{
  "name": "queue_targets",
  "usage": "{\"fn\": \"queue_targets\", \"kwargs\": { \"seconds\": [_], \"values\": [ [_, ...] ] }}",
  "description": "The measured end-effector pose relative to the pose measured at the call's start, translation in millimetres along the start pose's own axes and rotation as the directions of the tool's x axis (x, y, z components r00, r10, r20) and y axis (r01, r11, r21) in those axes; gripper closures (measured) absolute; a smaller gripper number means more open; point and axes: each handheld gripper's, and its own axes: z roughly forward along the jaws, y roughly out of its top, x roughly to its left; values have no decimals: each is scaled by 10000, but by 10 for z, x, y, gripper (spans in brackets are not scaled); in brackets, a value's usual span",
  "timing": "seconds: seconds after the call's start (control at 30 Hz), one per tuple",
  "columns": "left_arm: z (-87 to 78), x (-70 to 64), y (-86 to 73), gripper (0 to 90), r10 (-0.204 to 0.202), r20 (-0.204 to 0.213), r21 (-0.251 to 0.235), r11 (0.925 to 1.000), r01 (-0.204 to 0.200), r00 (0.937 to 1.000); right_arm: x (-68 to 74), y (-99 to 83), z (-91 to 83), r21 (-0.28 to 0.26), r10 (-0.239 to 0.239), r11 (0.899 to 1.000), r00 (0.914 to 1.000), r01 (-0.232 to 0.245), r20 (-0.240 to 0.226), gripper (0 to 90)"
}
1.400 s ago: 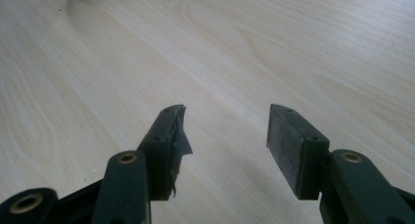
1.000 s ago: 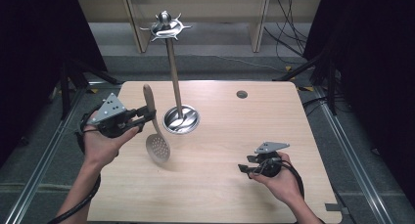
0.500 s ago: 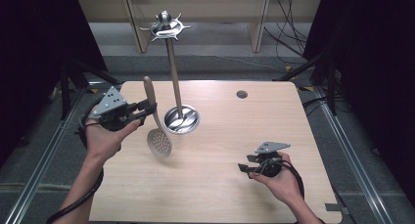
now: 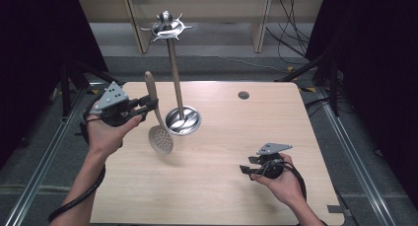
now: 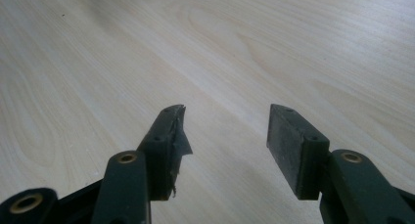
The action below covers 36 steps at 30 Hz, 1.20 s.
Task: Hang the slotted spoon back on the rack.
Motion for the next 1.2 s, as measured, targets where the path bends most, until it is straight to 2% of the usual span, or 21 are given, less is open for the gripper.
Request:
{"fn": "queue_targets", "kwargs": {
  "seconds": [0.03, 0.07, 0.1, 0.17, 0.2, 0.23, 0.27, 0.3, 0.33, 0.37, 0.53, 0.57, 0.73, 0.93, 0.97, 1.07, 1.1, 1.2],
  "values": [
    [3, 3, 3, 717, -2, -10, -9, 10000, 2, 10000, 1, 0, 0, 5, 3, 10000, 10000, -3, -4, 486],
    [-1, -9, 2, 717, -226, -44, 95, 9997, 226, 9997, 0, -1, 0, 12, 0, 10000, 10000, 0, -5, 485],
    [12, 7, 12, 717, -63, -32, -19, 10000, 63, 10000, -6, -1, 4, -17, -91, 10000, 10000, 91, 11, 486],
    [26, 20, 26, 717, -80, -109, -24, 10000, 80, 9999, -5, -1, 6, -15, -92, 10000, 10000, 92, 5, 485],
    [32, 22, 30, 717, -111, -151, -22, 9999, 111, 9998, 14, -3, 5, 28, 124, 9999, 9999, -123, -29, 485],
    [32, 8, 28, 717, -387, -225, 66, 9992, 388, 9990, 4, -2, 8, -6, -17, 10000, 10000, 17, -34, 485],
    [50, 27, 38, 717, -205, -204, -43, 9998, 204, 9996, 4, -2, 8, 0, -13, 10000, 10000, 13, -37, 485],
    [50, 27, 38, 717, -205, -204, -43, 9998, 204, 9996, 4, -2, 8, 0, -13, 10000, 10000, 13, -37, 485],
    [50, 15, 35, 717, -457, -262, 43, 9989, 458, 9986, 4, -2, 7, -3, -8, 10000, 10000, 8, -48, 485],
    [69, 35, 44, 717, -211, -237, -85, 9997, 209, 9995, 4, -2, 7, -3, -8, 10000, 10000, 8, -48, 485],
    [96, 42, 59, 717, -251, -326, -48, 9997, 250, 9992, 3, -2, 4, 10, -16, 10000, 10000, 16, -24, 485],
    [92, 23, 56, 717, -545, -373, 45, 9985, 547, 9978, 3, -2, 5, -26, -12, 10000, 10000, 12, -40, 485],
    [124, 37, 70, 717, -598, -311, 25, 9982, 599, 9977, 11, -2, 0, 5, 101, 9999, 9999, -101, -34, 485],
    [143, 58, 108, 717, -632, -347, -10, 9980, 632, 9974, -2, 6, -10, -79, -29, 10000, 10000, 29, 4, 485],
    [154, 79, 120, 717, -394, -304, -141, 9991, 390, 9988, -2, 6, -10, -79, -29, 10000, 10000, 29, 4, 485],
    [159, 93, 137, 717, -348, -328, -142, 9993, 343, 9989, -2, 5, -7, -88, -55, 9999, 10000, 55, -11, 485],
    [154, 79, 138, 717, -613, -387, -23, 9981, 612, 9974, -2, 6, -7, -93, -60, 9999, 10000, 60, -13, 485],
    [164, 83, 146, 717, -664, -408, -47, 9978, 663, 9970, -2, 6, -8, -102, -57, 9999, 10000, 57, -11, 484]
  ]
}}
